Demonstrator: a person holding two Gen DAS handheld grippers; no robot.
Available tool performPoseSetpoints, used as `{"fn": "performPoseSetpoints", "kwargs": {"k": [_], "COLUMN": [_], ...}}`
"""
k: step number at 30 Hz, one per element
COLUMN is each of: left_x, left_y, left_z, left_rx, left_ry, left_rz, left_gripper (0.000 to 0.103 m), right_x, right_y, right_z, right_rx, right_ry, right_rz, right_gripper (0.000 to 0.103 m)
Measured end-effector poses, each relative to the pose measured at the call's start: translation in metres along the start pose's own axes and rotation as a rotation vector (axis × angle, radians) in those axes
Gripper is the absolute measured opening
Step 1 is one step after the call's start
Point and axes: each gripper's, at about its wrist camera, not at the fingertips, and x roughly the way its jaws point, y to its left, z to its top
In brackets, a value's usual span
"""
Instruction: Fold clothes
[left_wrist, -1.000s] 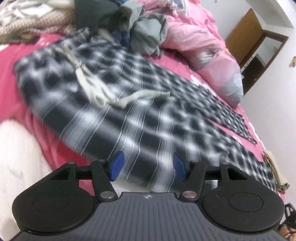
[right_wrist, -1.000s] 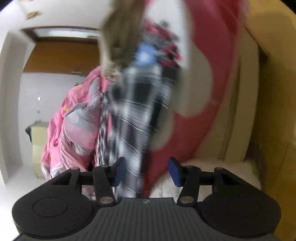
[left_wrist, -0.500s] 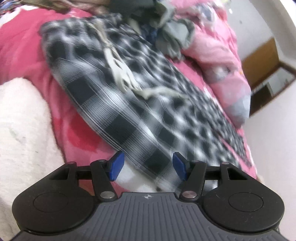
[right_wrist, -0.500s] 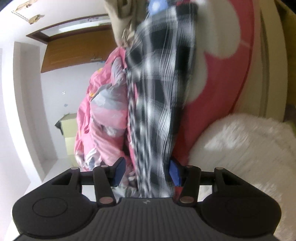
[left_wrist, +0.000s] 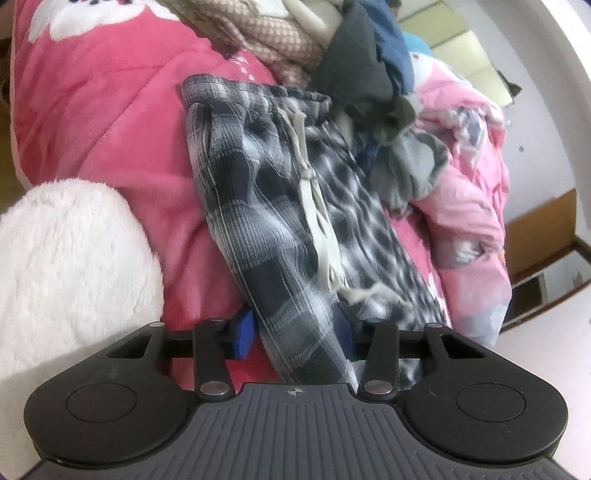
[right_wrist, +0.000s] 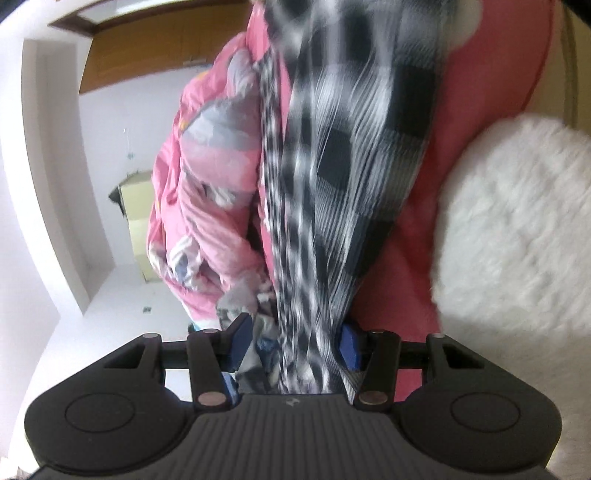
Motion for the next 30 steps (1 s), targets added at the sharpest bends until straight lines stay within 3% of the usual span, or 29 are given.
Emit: {"fn": "performPoseSetpoints", "kwargs": {"k": [3, 5, 9, 15, 21, 30], "left_x": [0.003, 0.002, -0.002, -0.009, 0.005, 0.069], "left_y": [0.005, 0.005, 0.000, -0.023, -0.060, -0.124], "left_z": [0.005, 0.007, 0.011, 0.017, 0.035, 0.081], "left_rx": [-0.027, -0.017, 0.013, 0.106, 0.192, 0.332], "left_ry": [-0.005, -0.016, -0.055, -0.137, -0.187, -0.213], "left_rz": [-0.009, -0.014, -0.038, -0.066, -0.107, -0.136], "left_gripper": [0.037, 0.025, 0.009, 0.005, 0.005, 0.005], "right_x": [0.008, 0.012, 0.014, 0.012, 0.035, 0.116], "right_y": [0.005, 0.008, 0.019, 0.045, 0.089, 0.170], "right_z": [-0.007, -0.009, -0.013, -0.014, 0.001, 0.050], "right_rx": [-0.028, -0.052, -0.114, -0.214, -0.310, -0.447], "right_ry": [0.023, 0.032, 0.012, -0.048, -0.078, -0.092], "right_rz": [-0.014, -0.023, -0.052, -0.064, -0.051, -0.028], "right_gripper": [0.046, 0.039, 0.005, 0.003, 0.003, 0.003]}}
